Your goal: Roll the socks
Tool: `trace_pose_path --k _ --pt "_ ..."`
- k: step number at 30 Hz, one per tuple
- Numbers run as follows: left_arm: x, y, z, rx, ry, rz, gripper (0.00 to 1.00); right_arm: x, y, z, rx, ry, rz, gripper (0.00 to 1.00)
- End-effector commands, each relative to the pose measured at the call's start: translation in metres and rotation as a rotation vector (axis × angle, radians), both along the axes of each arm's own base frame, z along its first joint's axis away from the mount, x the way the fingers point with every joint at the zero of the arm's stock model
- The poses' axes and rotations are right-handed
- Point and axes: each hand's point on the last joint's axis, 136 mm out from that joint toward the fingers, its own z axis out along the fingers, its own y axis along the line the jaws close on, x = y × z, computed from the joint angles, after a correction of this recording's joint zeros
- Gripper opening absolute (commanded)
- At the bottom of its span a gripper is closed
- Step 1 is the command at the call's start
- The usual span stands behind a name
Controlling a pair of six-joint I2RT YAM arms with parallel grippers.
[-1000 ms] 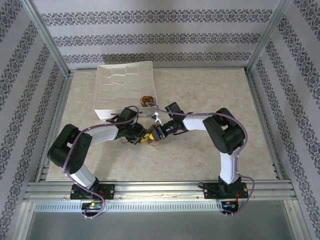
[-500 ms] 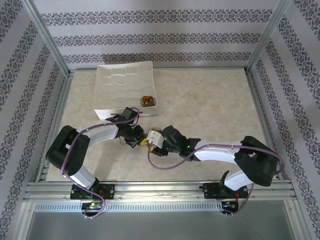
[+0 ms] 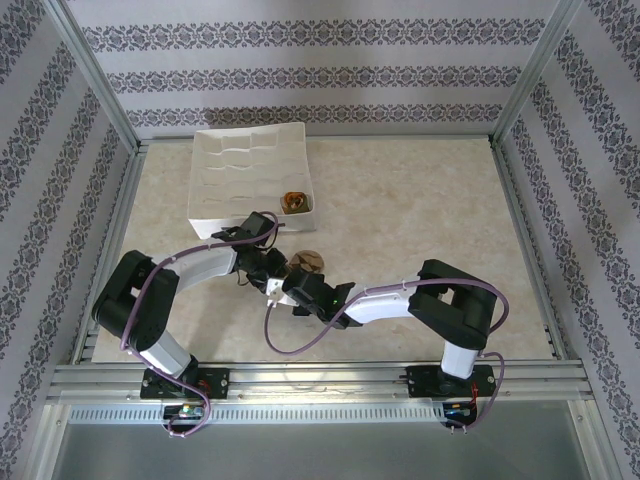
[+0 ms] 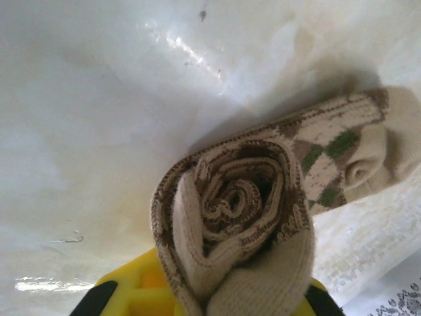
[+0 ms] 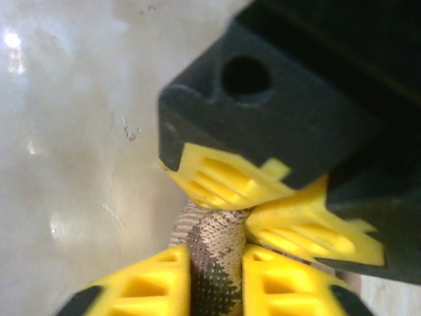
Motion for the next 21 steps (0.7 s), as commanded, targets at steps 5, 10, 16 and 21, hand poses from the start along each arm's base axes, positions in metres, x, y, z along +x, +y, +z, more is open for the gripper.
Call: trace_pose_path --k 5,10,16,21 --pt "-0.016 0.018 0.018 0.039 0.025 0.038 0.54 -0.026 -0.049 -0.048 -0.02 0.302 -0.118 0.0" --pt "-0.004 0.027 0.034 0.008 -0.022 0.113 0.66 -0.046 -0.051 -0.056 0.095 0.539 -0.112 0.0" --pt "0.006 0.032 0.045 -0.01 -0.082 0.15 0.69 -0.046 -0.05 -0.056 0.207 0.715 -0.155 0.0" --pt "0.006 0.025 0.045 -0.057 -0.098 0.132 0.64 -0.045 -0.053 -0.057 0.299 0.854 -0.207 0.0"
